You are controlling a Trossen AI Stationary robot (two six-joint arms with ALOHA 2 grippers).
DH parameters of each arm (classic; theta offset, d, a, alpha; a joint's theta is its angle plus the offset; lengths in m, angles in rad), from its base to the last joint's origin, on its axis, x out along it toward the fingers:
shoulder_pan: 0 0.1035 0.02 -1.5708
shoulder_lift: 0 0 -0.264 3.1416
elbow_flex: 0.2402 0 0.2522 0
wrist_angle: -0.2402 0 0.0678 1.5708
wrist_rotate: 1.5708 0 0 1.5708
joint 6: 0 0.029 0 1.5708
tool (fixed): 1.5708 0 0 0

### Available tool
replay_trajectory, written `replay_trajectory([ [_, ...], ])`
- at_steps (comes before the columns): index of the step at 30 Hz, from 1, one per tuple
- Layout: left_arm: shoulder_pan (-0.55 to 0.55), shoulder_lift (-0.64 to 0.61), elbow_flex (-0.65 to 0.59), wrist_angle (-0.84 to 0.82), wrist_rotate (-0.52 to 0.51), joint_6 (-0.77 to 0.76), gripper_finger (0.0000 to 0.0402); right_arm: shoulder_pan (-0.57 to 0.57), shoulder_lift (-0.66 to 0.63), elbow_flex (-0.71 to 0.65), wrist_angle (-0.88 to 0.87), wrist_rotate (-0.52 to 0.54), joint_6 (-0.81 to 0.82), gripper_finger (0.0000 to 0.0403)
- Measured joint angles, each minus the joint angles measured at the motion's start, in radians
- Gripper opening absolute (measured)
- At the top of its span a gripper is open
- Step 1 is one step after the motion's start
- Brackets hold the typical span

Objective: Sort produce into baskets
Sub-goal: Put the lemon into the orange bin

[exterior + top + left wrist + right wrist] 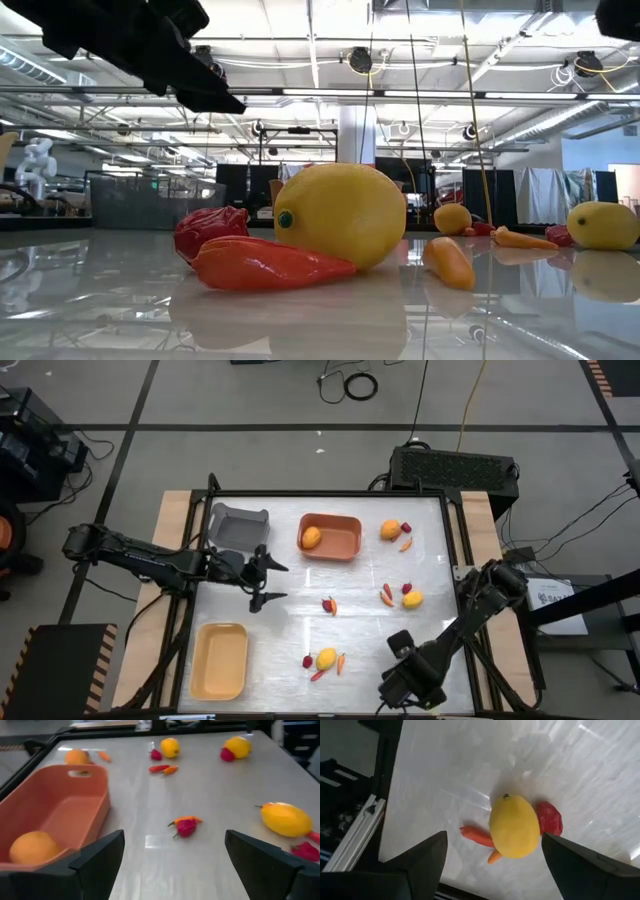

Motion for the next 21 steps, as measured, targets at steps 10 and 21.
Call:
replay_trajectory([
  [10,0.000,0.000,0.000,-0.002,0.001,0.012,0.0352,0.018,0.007,-0.052,0.041,0.055,0.048,0.0313],
  [21,0.000,0.000,0.000,-0.022,0.001,0.012,0.0352,0.019,0.007,-0.158,0.098,0.078,0.080,0.0313],
])
